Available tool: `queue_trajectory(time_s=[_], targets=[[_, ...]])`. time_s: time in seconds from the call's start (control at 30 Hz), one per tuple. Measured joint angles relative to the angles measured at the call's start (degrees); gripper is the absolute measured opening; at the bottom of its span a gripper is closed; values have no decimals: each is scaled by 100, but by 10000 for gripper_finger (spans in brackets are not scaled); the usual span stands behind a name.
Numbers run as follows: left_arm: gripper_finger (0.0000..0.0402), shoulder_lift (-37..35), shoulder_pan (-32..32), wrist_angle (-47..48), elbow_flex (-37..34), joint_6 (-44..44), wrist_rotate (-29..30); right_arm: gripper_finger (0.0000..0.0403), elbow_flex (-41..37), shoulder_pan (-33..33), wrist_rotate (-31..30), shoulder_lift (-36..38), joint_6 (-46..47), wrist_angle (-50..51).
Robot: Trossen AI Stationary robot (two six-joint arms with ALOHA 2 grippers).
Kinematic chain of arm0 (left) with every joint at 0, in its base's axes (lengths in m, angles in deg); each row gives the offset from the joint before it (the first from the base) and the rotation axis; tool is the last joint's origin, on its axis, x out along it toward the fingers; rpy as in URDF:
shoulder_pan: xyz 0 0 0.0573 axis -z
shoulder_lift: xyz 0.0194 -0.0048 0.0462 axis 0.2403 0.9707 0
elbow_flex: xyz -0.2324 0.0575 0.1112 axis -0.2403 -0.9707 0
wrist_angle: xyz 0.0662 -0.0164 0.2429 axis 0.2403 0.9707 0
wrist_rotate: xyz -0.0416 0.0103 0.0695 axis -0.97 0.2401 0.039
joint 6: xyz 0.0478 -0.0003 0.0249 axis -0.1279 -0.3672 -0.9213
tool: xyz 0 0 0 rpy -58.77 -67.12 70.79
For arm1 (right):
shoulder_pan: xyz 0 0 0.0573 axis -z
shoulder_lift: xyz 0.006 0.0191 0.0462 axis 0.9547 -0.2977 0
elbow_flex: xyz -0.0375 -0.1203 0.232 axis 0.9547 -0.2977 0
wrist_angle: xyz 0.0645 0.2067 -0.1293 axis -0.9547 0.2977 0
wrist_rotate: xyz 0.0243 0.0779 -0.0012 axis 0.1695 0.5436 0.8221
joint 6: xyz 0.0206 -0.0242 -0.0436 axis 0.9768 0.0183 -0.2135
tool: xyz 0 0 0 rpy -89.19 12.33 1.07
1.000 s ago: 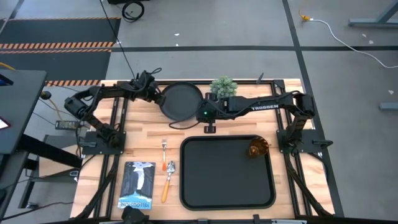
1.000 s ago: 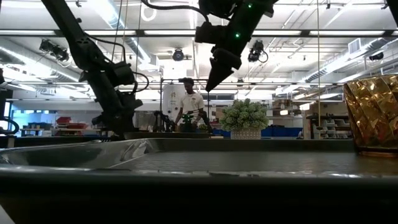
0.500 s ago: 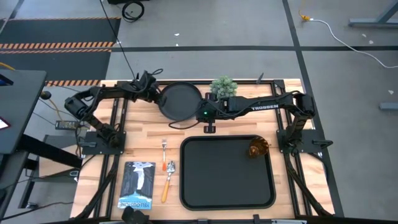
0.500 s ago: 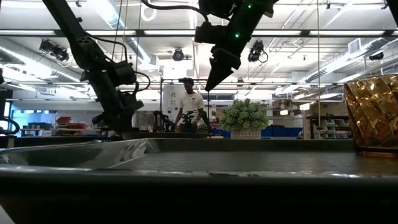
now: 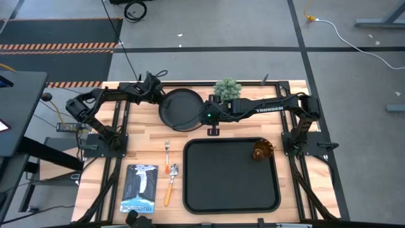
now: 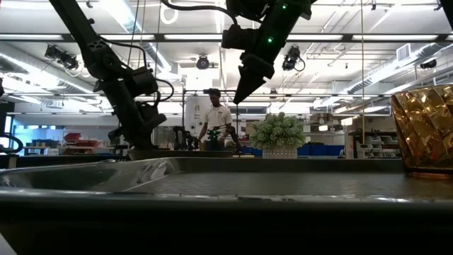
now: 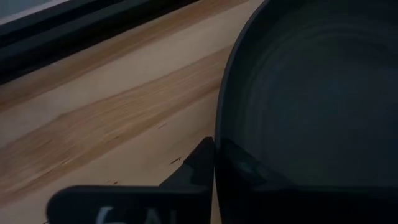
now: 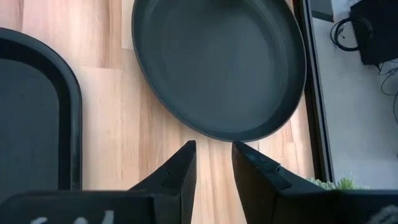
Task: Pick and place plate/cup/fork/spoon on tray
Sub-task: Put the black plate on the black tray to the bottom left of the orange cup
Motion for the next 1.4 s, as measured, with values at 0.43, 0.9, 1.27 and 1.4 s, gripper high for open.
queue_trajectory(time_s=[0.43,0.9,1.27,1.4], targets=[[81,0,54,-44,-2,25,36,110,0,-2,-2,0,264,0],[89,2,52,-47,-2,171,27,110,0,-181,-16,-2,662,552],[167,7,52,-128,-2,167,24,110,-2,-245,-59,-2,702,573],[166,7,52,-125,-2,165,24,110,-2,-247,-57,-2,702,573]])
